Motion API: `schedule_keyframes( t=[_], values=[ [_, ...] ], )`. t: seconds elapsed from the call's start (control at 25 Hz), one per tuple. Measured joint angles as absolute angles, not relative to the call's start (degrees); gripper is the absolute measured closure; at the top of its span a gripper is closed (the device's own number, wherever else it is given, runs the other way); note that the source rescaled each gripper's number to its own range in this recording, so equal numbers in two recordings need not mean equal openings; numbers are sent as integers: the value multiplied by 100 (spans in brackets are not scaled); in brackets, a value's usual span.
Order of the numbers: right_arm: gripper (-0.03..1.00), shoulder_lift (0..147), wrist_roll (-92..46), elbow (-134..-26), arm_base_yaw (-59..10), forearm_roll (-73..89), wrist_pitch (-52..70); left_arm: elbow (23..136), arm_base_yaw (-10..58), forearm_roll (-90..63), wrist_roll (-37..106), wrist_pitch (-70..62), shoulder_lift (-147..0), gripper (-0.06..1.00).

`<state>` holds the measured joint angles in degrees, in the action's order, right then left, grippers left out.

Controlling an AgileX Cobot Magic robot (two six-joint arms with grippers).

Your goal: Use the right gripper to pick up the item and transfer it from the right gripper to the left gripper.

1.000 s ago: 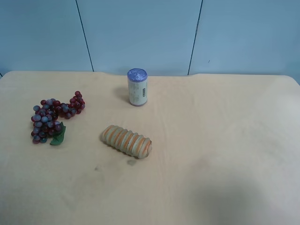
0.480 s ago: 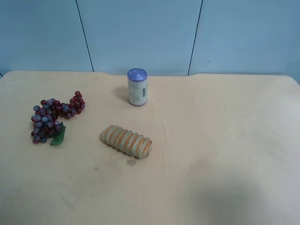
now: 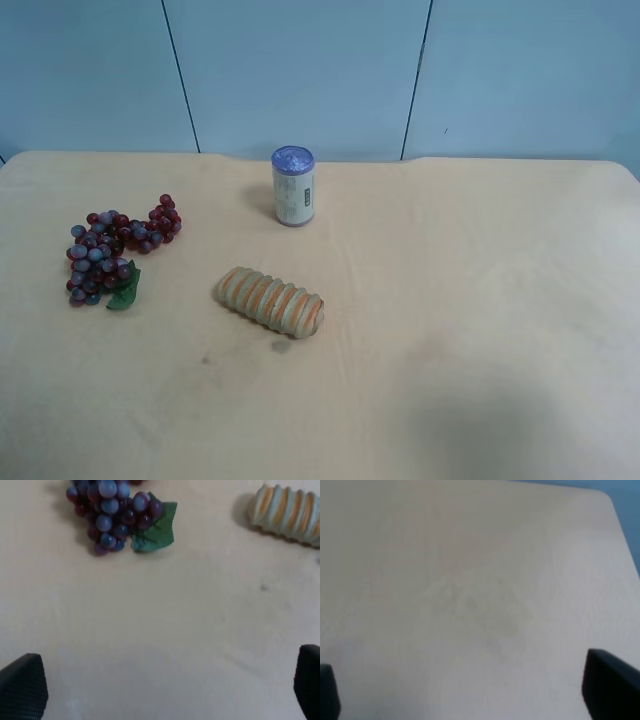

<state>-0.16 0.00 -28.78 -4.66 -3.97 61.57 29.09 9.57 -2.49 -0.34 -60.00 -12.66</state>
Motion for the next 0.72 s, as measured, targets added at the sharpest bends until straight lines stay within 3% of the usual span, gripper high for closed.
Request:
schedule_keyframes(
  t=[0.24, 0.48, 0.72],
  values=[
    [5, -16, 0, -2878, -466, -397, 6157, 2897, 957, -254, 0, -6000, -58, -6],
    [5, -16, 0, -2878, -466, -397, 6157, 2870, 802, -256, -34, -6000, 18, -6],
    [5, -16, 0, -2878, -466, -397, 6157, 2870, 45, -244, -52, -6000, 18, -6]
  ],
)
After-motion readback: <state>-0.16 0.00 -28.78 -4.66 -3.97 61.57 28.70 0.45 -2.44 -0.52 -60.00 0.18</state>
